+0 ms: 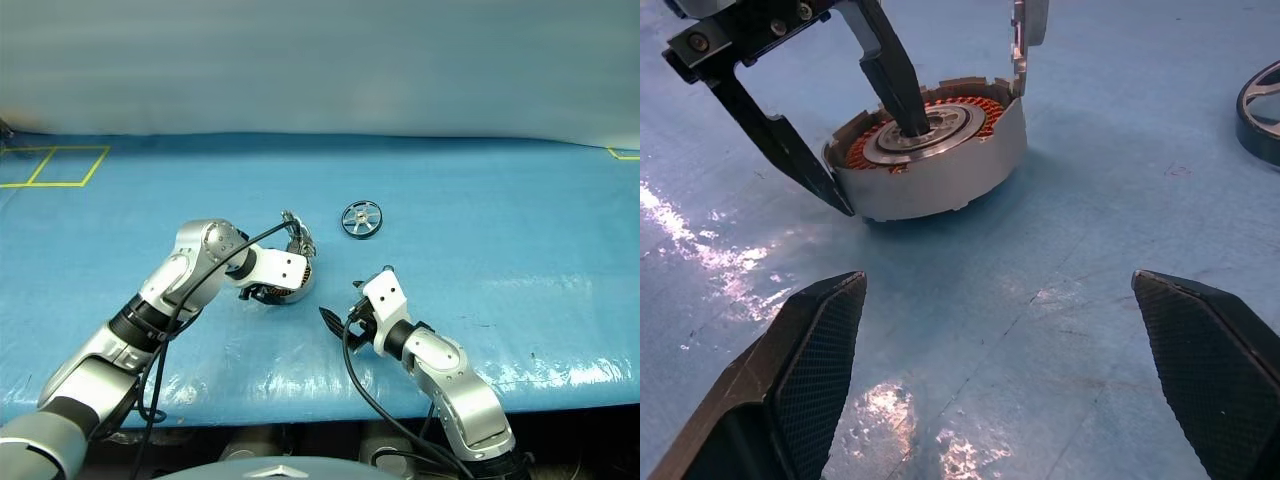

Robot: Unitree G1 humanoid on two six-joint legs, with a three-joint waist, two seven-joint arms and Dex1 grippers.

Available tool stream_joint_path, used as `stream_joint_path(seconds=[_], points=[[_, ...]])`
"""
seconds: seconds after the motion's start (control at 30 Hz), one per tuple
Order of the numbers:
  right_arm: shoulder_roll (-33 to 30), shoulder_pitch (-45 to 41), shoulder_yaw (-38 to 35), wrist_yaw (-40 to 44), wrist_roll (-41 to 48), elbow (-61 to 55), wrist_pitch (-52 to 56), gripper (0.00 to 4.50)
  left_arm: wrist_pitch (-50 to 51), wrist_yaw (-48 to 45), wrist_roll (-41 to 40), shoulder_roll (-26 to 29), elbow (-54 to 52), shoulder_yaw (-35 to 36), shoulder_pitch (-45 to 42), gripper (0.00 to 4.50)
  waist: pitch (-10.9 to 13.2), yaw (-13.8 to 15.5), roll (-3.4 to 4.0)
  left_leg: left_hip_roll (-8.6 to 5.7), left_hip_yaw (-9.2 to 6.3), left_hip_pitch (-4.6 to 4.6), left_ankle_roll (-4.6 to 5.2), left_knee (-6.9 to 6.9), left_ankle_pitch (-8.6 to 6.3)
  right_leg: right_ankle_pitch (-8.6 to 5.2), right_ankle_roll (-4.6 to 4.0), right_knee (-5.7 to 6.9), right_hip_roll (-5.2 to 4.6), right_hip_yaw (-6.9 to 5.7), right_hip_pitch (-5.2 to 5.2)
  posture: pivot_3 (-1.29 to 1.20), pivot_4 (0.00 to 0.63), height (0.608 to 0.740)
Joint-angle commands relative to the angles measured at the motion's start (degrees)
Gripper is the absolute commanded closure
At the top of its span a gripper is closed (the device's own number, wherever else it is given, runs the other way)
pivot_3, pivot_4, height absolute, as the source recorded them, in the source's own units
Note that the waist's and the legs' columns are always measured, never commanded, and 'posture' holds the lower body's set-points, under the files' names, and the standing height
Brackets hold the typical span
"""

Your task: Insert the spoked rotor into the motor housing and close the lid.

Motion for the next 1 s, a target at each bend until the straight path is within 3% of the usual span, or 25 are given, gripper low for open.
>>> stream_joint_path(seconds=[0.03, 0.63, 0.97, 1.0], points=[[0.5, -0.1, 0.3, 0.2, 0.2, -1.0, -1.7, 0.0, 4.5, -0.5, -0.3, -0.2, -4.8, -3.1, 4.0, 2.4, 0.0, 0.2, 0.01, 0.0, -0.01, 0.0, 0.0, 0.0, 0.0, 0.0, 0.0, 0.0, 0.0, 0.0, 0.0, 0.0, 0.15, 0.74], [0.4, 0.5, -0.3, 1.0, 0.5, 0.0, -2.4, 0.0, 15.5, -0.6, -1.2, 3.8, -21.4, -6.3, 9.6, 2.4, 0.0, 0.3, -0.01, 0.04, 0.0, -0.01, -0.01, -0.13, -0.01, -0.24, -0.39, -0.04, 0.0, 0.02, -0.06, 0.0, 0.15, 0.74], [-0.2, 0.5, -0.7, 1.1, 0.7, 0.1, -2.2, 0.0, 15.6, 3.3, -2.1, 4.9, -21.4, -6.1, 9.7, 2.4, 0.0, 0.3, -0.02, 0.07, 0.0, 0.02, -0.01, -0.25, -0.01, -0.27, -0.44, -0.04, 0.01, 0.01, -0.11, 0.0, 0.15, 0.74], [-0.3, 0.5, -0.7, 1.1, 0.7, 0.1, -2.2, 0.0, 15.6, 3.5, -2.8, 4.7, -21.7, -5.7, 9.6, 1.69, 0.0, 0.3, -0.02, 0.07, 0.0, 0.02, -0.01, -0.24, -0.01, -0.27, -0.44, -0.04, 0.0, 0.01, -0.1, 0.0, 0.15, 0.74]])
